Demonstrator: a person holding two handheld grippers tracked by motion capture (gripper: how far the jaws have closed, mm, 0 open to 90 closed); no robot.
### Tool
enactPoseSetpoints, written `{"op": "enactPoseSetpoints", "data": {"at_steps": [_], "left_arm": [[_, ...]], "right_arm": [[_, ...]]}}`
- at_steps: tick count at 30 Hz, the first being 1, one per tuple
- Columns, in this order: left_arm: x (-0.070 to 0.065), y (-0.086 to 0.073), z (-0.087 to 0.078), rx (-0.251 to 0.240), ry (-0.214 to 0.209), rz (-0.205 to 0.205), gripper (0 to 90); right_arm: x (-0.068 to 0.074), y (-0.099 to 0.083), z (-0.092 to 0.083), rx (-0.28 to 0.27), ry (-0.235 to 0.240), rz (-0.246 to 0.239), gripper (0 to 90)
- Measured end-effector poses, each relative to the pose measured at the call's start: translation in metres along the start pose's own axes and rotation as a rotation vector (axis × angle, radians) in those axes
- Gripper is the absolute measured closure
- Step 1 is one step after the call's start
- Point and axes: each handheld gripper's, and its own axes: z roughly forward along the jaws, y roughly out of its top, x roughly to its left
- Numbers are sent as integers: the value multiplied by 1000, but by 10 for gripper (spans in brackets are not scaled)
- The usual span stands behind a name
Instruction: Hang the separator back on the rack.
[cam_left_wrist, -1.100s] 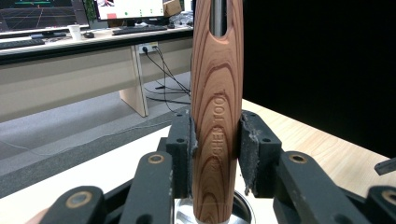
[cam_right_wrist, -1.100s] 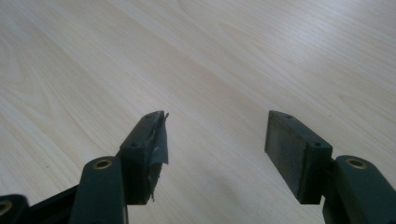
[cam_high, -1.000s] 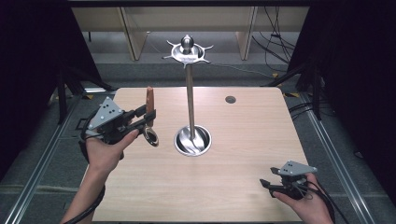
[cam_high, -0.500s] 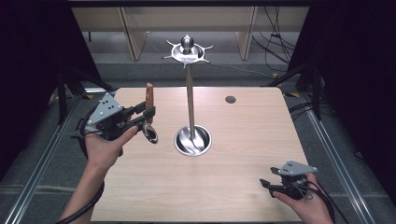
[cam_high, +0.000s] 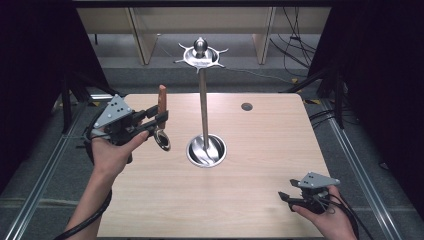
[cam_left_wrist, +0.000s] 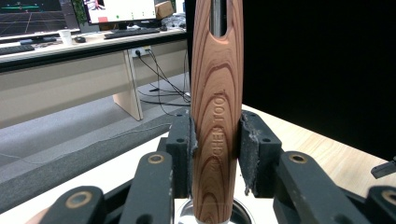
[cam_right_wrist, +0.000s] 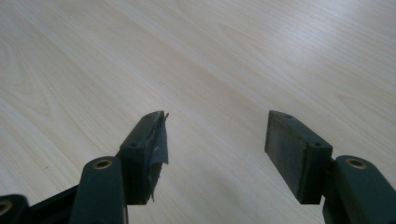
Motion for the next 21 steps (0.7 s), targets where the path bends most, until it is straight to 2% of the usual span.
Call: {"op": "enactPoseSetpoints", "data": {"at_steps": [5,13,14,15,21], "left_arm": [[1,2,1,2,-4,0,669],[3,8,2,-1,-7,-1,669],[2,8,2,7,-8,-15,669],[4,10,3,0,-8,2,669],[4,13,7,-3,-9,3,669]], "right_arm": [[0,0,0,2,3,8,391],[-1,0,0,-1,-4,-17,391],[-1,0,0,-1,-4,-17,391],[-1,0,0,0,4,-13,391],[-1,0,0,-1,-5,-17,391]]}}
